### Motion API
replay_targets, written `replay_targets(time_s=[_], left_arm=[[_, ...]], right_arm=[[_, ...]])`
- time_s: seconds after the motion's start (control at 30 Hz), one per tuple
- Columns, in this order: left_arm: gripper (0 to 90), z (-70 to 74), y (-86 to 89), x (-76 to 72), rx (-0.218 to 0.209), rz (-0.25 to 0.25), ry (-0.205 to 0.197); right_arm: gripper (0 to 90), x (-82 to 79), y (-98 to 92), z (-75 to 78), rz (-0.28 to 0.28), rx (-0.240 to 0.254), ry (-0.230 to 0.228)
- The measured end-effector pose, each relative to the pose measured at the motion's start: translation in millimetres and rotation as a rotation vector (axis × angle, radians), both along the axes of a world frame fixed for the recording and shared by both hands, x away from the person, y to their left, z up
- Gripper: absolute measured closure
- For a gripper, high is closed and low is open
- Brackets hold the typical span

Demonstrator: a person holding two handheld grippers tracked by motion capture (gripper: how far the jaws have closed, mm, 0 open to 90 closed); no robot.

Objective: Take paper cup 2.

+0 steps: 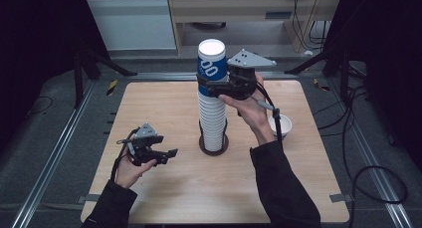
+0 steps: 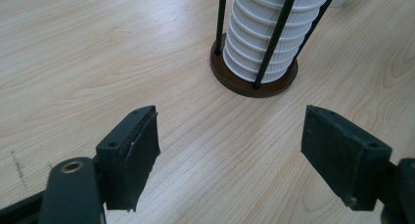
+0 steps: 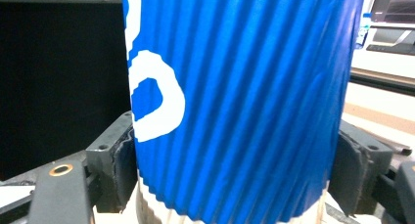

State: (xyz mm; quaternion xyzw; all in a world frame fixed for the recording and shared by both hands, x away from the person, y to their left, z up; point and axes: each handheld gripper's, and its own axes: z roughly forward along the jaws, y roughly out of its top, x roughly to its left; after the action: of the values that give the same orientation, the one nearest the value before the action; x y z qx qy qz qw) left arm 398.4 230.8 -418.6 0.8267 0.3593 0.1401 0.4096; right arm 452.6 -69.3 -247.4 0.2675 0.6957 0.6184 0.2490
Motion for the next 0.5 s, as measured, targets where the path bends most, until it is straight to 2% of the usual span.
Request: replay_targets(time_s=[0.2,0.5], left_arm=[[21.3,0.3,1.4,0.3,-0.004,0.002,0.000],[21.3,1.1,1.8,-0.1,-0.005,0.003,-0.005]], right_arm=[[20.1,-1.4,-1.8,13.7,-0.002,0.021,-0.027],[20.1,-8.5,-10.5,26.4,-0.005,0.046,-0.061]])
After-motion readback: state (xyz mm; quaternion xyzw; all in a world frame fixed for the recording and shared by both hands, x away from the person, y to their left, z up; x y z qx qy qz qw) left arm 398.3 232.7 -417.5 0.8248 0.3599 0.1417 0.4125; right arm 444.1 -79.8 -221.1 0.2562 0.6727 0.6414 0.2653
